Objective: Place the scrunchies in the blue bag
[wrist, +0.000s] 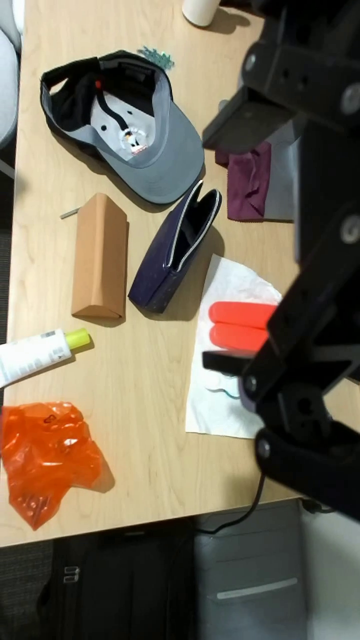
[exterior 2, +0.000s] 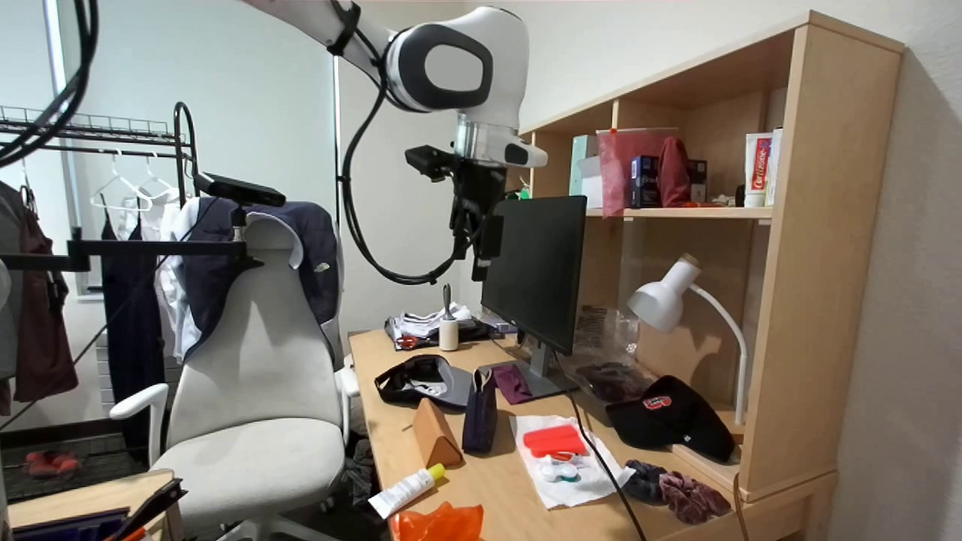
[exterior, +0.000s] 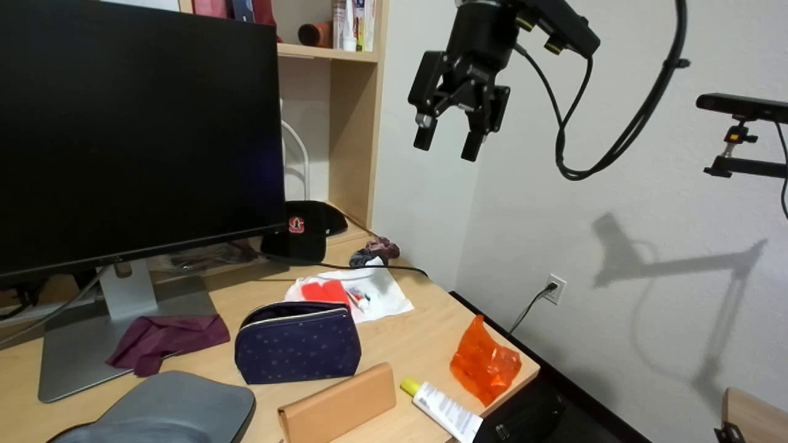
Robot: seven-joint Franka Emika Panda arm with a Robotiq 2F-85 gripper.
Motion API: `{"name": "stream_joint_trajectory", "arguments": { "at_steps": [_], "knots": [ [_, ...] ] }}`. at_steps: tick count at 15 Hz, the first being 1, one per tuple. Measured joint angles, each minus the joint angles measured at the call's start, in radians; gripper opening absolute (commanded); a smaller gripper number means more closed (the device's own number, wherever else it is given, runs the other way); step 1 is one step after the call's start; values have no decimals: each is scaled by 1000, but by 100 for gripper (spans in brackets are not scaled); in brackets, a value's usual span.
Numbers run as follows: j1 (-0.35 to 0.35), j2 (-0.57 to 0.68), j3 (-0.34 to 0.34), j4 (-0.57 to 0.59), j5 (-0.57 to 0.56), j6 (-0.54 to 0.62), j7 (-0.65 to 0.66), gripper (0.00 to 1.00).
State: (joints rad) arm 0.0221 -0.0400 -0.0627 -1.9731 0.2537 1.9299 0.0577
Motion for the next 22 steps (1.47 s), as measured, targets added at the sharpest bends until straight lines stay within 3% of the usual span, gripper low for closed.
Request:
{"name": "stream_joint_trajectory", "arguments": {
  "at_steps": [8, 14, 17, 22],
  "knots": [
    [-78, 441, -13, 425, 73, -193, 61, 100],
    [-146, 756, -10, 734, 120, -219, 204, 100],
    [-168, 817, 5, 833, 151, -256, 229, 100],
    [-166, 823, 9, 851, 142, -265, 238, 100]
  ]
}}
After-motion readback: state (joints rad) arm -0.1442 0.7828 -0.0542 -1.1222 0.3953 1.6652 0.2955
